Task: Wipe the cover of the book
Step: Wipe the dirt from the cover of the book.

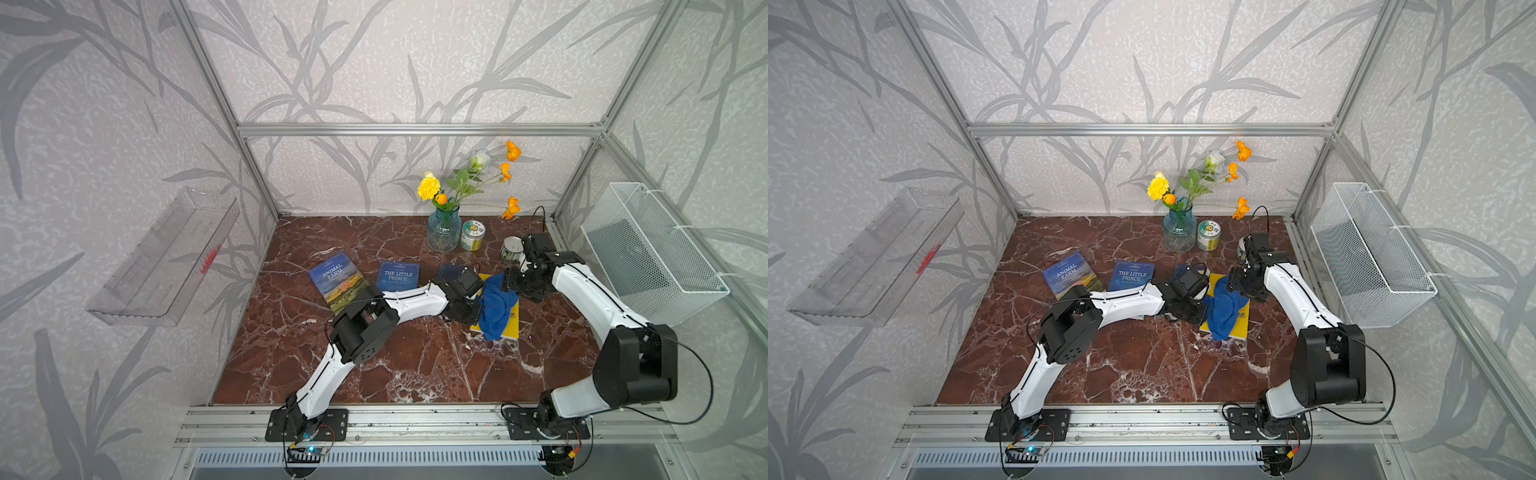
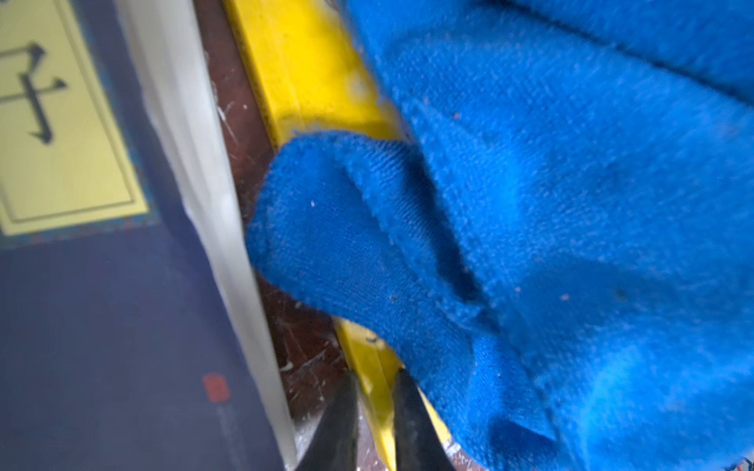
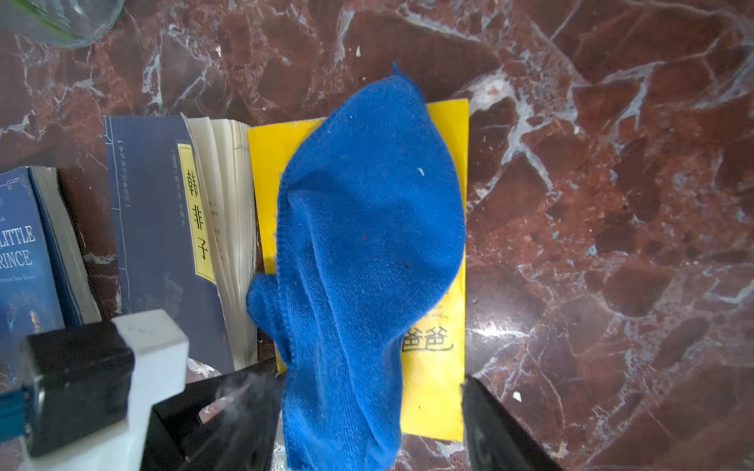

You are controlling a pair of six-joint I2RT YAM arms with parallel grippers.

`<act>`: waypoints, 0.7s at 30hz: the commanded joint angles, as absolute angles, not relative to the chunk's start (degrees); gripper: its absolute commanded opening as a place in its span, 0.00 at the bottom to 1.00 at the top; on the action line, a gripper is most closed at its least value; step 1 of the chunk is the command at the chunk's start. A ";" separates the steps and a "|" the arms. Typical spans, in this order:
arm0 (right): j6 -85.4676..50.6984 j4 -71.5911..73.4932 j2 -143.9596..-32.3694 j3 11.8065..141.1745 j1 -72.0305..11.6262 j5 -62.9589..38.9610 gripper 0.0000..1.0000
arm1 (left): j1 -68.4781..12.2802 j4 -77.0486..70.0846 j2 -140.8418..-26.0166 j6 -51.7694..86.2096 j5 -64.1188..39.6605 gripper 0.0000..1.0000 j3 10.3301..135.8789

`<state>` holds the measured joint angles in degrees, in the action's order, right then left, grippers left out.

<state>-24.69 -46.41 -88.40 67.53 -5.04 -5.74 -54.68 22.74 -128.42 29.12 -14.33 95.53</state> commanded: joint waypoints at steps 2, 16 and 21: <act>-24.11 -45.08 -95.91 70.14 -6.91 -9.34 0.68 | -55.19 30.94 -130.50 28.44 -12.65 0.18 93.51; -24.03 -42.63 -90.46 59.55 -11.68 -8.50 0.61 | -55.20 31.36 -131.18 28.48 -12.73 0.17 94.11; -24.60 -40.71 -94.61 57.17 -12.74 -7.24 0.61 | -55.18 31.55 -131.49 28.39 -12.76 0.16 94.31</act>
<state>-24.36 -41.93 -92.40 58.33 -12.23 -8.25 -54.68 23.07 -128.42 29.10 -14.24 95.64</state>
